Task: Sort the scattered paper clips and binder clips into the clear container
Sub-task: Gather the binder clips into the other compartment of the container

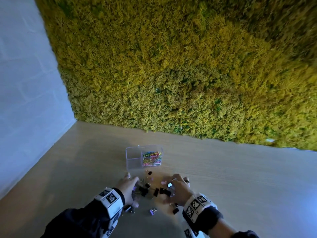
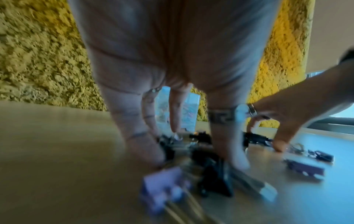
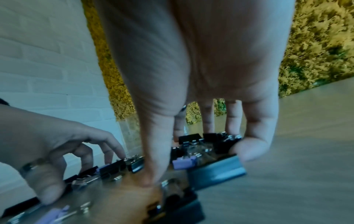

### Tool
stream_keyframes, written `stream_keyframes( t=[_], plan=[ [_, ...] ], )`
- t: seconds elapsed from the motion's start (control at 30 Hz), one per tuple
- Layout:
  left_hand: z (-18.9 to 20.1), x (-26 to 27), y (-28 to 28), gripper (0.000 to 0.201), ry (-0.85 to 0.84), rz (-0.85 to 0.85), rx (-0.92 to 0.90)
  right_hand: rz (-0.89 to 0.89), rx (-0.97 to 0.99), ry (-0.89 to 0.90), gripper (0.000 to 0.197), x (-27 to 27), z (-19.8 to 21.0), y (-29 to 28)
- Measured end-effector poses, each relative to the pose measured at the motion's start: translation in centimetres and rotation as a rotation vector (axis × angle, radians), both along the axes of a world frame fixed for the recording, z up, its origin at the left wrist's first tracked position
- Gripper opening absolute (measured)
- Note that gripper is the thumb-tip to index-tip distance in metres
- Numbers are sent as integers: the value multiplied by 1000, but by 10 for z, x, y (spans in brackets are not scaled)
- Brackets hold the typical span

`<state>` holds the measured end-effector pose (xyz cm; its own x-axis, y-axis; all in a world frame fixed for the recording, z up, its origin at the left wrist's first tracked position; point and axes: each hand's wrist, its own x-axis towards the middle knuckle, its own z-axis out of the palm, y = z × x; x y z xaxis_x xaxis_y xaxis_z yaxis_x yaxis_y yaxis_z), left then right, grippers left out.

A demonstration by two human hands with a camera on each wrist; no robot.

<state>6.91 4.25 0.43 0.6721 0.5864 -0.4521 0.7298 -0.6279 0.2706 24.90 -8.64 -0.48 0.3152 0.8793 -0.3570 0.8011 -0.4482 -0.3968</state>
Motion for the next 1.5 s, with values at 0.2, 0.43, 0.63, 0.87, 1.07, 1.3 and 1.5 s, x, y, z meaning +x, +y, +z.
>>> stream_keyframes(
  t=[0.2,0.43,0.63,0.87,1.07,1.3,1.5],
  plan=[
    [-7,8,-3,45,-120,43,-4,-13,13,-32,31,1,-2,10],
    [-2,7,2,39,-142,64,-16,-67,-64,-75,34,6,-6,31],
    [-8,9,5,44,-112,20,58,-128,-29,-62,28,9,-10,37],
    [12,3,15,29,-238,191,-220,-428,278,552,28,22,1,28],
    [20,-12,40,12,-906,921,-1327,-816,445,1526,24,33,23,21],
    [28,6,33,18,-1043,1031,-1777,-820,443,1937,29,17,38,36],
    [40,11,26,23,-1040,945,-1954,-872,534,2126,38,8,38,44]
  ],
)
